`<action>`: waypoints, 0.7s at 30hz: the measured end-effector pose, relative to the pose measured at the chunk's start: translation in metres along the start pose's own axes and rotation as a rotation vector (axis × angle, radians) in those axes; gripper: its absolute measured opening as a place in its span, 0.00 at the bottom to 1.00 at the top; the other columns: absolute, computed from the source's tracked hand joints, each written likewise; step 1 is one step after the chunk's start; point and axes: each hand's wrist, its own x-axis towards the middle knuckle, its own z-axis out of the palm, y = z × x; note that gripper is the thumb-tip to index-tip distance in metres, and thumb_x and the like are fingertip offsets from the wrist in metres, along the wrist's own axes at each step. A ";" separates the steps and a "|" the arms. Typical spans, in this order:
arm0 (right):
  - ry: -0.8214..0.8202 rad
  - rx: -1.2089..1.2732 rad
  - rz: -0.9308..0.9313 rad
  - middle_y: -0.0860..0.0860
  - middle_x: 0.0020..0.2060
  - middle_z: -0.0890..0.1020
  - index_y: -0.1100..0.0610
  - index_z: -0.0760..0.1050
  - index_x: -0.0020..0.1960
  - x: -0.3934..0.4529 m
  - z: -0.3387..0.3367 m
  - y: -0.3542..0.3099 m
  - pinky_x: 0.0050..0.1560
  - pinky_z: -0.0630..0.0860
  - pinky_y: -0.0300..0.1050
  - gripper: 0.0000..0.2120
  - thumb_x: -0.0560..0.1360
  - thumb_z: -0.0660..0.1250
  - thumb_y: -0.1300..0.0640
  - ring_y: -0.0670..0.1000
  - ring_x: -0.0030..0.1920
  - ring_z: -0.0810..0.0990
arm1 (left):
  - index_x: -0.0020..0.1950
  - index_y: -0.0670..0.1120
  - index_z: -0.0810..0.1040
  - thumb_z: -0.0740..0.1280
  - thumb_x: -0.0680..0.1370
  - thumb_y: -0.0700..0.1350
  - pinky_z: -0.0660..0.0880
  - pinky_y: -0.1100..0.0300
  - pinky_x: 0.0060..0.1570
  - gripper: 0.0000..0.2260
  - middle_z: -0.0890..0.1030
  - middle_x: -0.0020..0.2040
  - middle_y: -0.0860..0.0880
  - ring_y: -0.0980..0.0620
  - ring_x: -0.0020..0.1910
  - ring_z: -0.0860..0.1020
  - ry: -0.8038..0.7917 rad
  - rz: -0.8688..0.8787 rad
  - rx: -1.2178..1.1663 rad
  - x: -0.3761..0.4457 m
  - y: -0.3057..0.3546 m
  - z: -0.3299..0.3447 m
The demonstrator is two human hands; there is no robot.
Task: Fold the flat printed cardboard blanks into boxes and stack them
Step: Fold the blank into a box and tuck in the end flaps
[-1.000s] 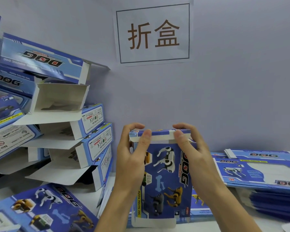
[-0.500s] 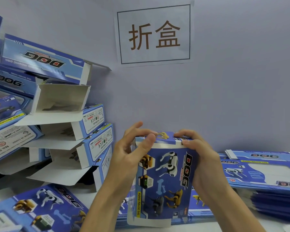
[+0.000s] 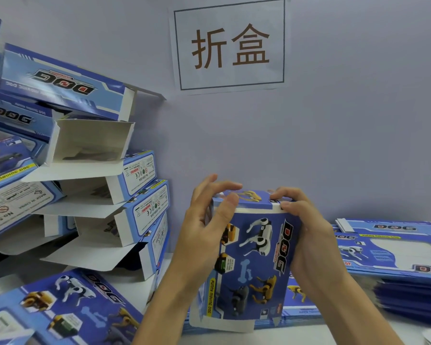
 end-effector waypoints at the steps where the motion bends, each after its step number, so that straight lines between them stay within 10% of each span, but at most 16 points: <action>1: 0.001 0.001 -0.002 0.52 0.37 0.82 0.52 0.77 0.41 0.000 0.000 -0.001 0.35 0.78 0.48 0.04 0.68 0.64 0.55 0.55 0.37 0.83 | 0.53 0.63 0.81 0.66 0.71 0.61 0.79 0.64 0.51 0.12 0.67 0.72 0.64 0.62 0.67 0.72 -0.028 0.010 -0.016 -0.002 0.000 -0.001; 10: -0.099 0.026 0.000 0.47 0.64 0.79 0.55 0.82 0.43 -0.004 -0.009 -0.003 0.45 0.84 0.55 0.05 0.68 0.70 0.60 0.60 0.54 0.84 | 0.42 0.58 0.84 0.76 0.67 0.55 0.82 0.59 0.41 0.06 0.72 0.70 0.62 0.44 0.67 0.76 -0.024 -0.014 -0.148 0.001 -0.006 -0.012; 15: -0.056 -0.121 -0.029 0.58 0.65 0.77 0.56 0.82 0.43 -0.002 -0.006 0.004 0.42 0.83 0.55 0.11 0.68 0.78 0.50 0.61 0.53 0.84 | 0.39 0.57 0.84 0.76 0.68 0.55 0.81 0.44 0.54 0.05 0.73 0.70 0.62 0.54 0.70 0.73 0.012 0.010 -0.054 0.000 -0.009 -0.018; 21: -0.007 -0.173 -0.089 0.45 0.62 0.80 0.48 0.81 0.55 0.000 -0.003 0.001 0.49 0.82 0.59 0.27 0.61 0.80 0.39 0.59 0.56 0.84 | 0.50 0.63 0.82 0.74 0.65 0.58 0.79 0.57 0.56 0.14 0.70 0.70 0.66 0.66 0.68 0.70 0.052 0.061 0.113 0.001 -0.011 -0.016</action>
